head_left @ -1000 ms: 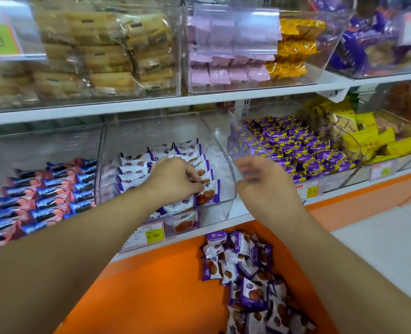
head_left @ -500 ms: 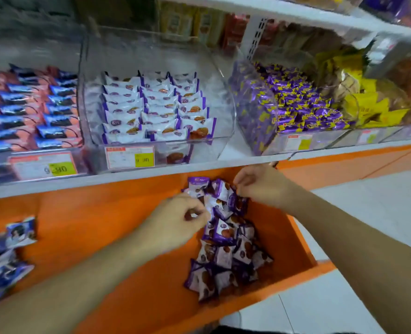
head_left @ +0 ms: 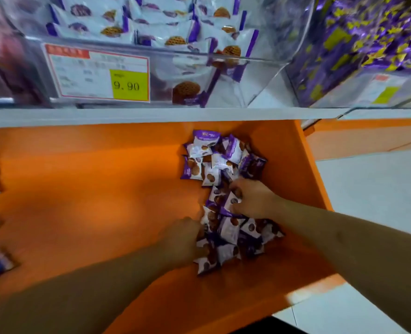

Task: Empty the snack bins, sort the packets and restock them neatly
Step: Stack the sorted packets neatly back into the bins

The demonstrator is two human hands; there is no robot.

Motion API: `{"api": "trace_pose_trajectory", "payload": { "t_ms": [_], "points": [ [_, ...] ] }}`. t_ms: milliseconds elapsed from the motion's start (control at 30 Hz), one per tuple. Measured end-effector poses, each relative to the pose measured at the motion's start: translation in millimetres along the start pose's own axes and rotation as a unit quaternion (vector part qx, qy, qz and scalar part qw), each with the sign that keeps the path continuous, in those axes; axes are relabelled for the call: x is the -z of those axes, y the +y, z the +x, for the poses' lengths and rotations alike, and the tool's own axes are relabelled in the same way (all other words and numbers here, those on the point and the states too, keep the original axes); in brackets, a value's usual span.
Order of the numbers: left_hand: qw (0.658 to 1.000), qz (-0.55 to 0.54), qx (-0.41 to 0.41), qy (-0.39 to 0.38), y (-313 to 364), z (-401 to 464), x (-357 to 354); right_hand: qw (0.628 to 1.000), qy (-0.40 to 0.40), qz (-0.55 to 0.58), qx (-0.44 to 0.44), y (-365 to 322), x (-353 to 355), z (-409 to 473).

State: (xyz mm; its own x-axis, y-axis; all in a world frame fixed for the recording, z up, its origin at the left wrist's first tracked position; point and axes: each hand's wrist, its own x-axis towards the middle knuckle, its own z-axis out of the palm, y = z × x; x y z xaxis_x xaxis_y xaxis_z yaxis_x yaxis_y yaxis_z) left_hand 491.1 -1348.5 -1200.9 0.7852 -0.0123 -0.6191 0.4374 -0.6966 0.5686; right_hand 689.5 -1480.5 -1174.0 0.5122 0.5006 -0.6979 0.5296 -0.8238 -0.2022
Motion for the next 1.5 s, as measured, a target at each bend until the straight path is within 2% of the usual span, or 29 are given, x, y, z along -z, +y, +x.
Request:
{"api": "trace_pose_trajectory", "payload": {
  "t_ms": [133,200,333,500,600,733,867,933,1000,1067,1133,1233,1333,1500],
  "points": [
    [0.998,-0.064,0.011,-0.002,-5.1,-6.1,0.0,0.999,0.025,-0.016,0.019,0.3,-8.3,-2.3],
    [0.99,-0.141,0.028,0.01,-12.1,-12.4,9.4,1.0,0.021,0.006,0.011,-6.5,-0.1,-8.3],
    [0.943,-0.32,0.065,0.063,-18.7,-43.4,53.0,0.999,0.008,0.047,0.023,-38.1,40.7,-35.9],
    [0.891,-0.426,0.038,0.155,-15.4,-115.8,119.2,0.985,-0.017,0.143,0.094,-101.6,108.0,-106.8],
    [0.876,-0.443,0.004,0.19,-2.6,-168.5,152.1,0.956,-0.01,0.244,0.159,-135.5,135.0,-159.0],
    [0.86,-0.438,-0.049,0.257,22.2,-231.1,191.8,0.915,0.063,0.333,0.221,-174.3,148.5,-211.8],
    [0.806,-0.508,-0.094,0.289,31.9,-272.8,215.2,0.878,0.156,0.363,0.27,-208.6,146.1,-241.4],
    [0.77,-0.566,-0.108,0.274,35.7,-282.0,220.5,0.856,0.178,0.413,0.257,-226.0,142.3,-249.8],
    [0.757,-0.593,-0.118,0.248,39.5,-285.8,225.2,0.835,0.185,0.461,0.236,-239.0,134.5,-254.5],
    [0.768,-0.582,-0.109,0.244,41.8,-289.1,231.7,0.839,0.212,0.449,0.223,-244.9,128.2,-257.4],
    [0.805,-0.53,-0.085,0.252,40.4,-293.3,239.0,0.854,0.248,0.404,0.216,-245.9,129.8,-256.8],
    [0.86,-0.388,-0.041,0.329,39.0,-300.0,249.2,0.855,0.272,0.378,0.227,-237.5,137.8,-254.5],
    [0.88,-0.308,-0.05,0.36,34.9,-297.3,259.3,0.87,0.265,0.336,0.244,-228.9,146.8,-250.1],
    [0.891,-0.299,-0.084,0.331,39.9,-285.6,260.7,0.885,0.245,0.261,0.299,-226.1,153.2,-245.2]
  ]
}}
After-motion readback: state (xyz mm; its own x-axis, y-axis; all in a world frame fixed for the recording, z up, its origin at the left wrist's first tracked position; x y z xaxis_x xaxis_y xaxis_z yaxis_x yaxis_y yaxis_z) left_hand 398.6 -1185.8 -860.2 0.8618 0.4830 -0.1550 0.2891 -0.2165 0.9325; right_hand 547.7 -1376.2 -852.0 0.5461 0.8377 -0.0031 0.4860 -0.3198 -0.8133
